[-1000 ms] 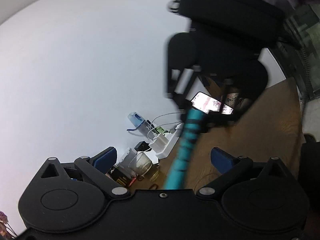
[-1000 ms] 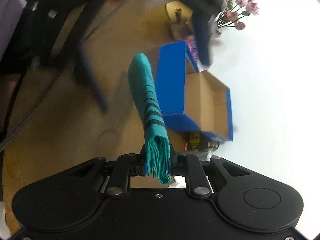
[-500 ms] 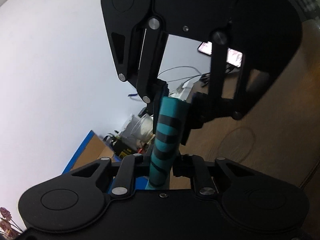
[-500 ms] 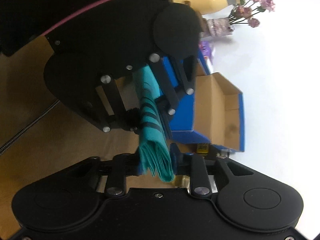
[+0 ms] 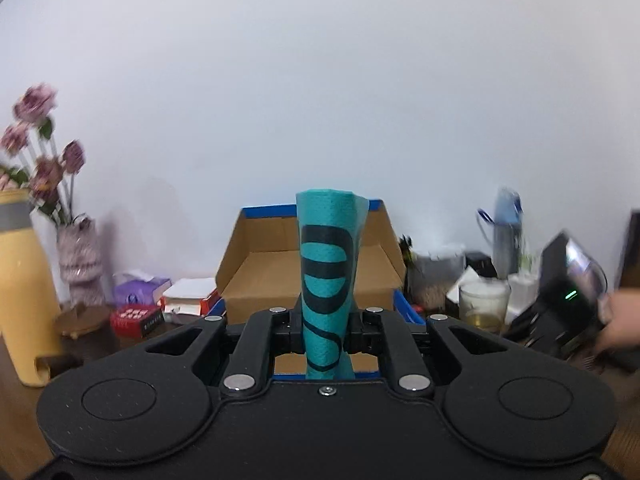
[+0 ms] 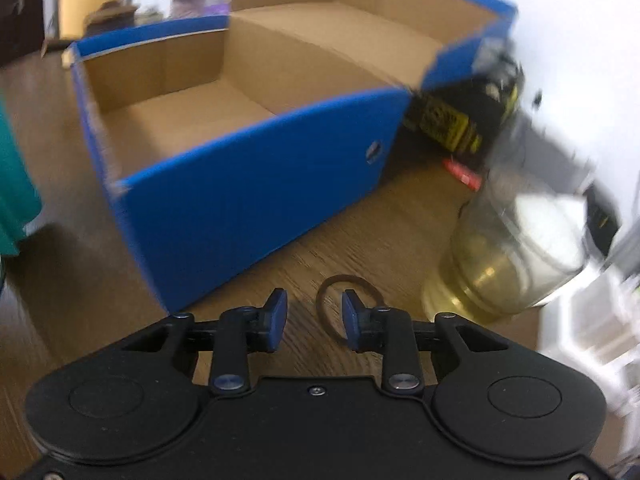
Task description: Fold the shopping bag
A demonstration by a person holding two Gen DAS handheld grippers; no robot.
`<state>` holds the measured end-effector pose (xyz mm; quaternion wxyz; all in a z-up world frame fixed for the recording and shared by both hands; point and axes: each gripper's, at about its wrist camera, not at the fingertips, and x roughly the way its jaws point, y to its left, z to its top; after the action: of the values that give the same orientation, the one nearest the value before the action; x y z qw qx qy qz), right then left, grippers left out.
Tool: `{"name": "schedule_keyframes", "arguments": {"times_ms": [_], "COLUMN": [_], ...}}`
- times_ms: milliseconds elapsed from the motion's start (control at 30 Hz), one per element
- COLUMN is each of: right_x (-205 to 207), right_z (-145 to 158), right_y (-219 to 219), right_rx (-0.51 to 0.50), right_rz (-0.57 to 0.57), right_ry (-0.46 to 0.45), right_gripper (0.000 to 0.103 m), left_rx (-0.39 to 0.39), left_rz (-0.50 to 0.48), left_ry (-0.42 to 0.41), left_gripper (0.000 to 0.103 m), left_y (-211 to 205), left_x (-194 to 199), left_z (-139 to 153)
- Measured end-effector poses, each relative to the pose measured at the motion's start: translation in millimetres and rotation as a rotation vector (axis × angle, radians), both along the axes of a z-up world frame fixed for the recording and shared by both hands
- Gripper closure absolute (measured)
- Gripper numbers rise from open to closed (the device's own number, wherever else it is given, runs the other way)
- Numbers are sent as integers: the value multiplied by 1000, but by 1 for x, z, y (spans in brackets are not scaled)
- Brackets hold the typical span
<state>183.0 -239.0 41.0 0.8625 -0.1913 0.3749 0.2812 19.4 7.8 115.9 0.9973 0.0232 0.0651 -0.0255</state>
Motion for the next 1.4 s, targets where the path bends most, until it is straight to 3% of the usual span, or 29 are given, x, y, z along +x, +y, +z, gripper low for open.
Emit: {"name": "schedule_keyframes", "arguments": {"times_ms": [133, 300, 433, 533, 633, 733, 900, 967, 1033, 1100, 1133, 1167, 1200, 1333, 1400], "right_x": [26, 4, -67, -150, -223, -268, -300, -311, -318, -328, -330, -330, -329, -325, -321], "right_z": [-5, 5, 70, 136, 183, 209, 213, 214, 218, 221, 222, 221, 217, 191, 183], "right_y": [-8, -6, -12, -13, -3, 11, 16, 13, 7, -4, -9, -12, -16, -24, -29], "right_rx": [94, 57, 161, 265, 288, 238, 167, 173, 204, 254, 287, 312, 321, 320, 373], "right_rz": [-64, -56, 28, 170, 344, 465, 523, 503, 491, 463, 431, 390, 348, 271, 243], "right_ry": [85, 24, -115, -213, -242, -211, -90, -92, -100, -97, -86, -74, -66, 2, 29], "right_gripper": [102, 103, 103, 103, 103, 103, 100, 78, 75, 77, 84, 100, 103, 103, 103], "left_rx": [-56, -139, -140, -62, -2, 25, 81, 87, 92, 80, 74, 68, 63, 41, 83], "left_rz": [17, 33, 96, 146, 171, 185, 218, 203, 183, 174, 168, 156, 151, 162, 187], "left_ry": [-4, 0, -65, -130, -179, -220, -293, -299, -293, -275, -269, -260, -255, -239, -248], "left_gripper": [89, 89, 89, 89, 90, 89, 89, 89, 89, 89, 89, 89, 89, 89, 89], "left_y": [10, 23, 17, -3, -27, -51, -93, -102, -109, -111, -111, -111, -111, -111, -116], "left_x": [-13, -19, -37, -56, -74, -92, -124, -132, -137, -138, -138, -138, -139, -142, -144], "left_z": [3, 9, 10, 5, 1, -1, -9, -11, -12, -10, -10, -9, -9, -13, -17]}}
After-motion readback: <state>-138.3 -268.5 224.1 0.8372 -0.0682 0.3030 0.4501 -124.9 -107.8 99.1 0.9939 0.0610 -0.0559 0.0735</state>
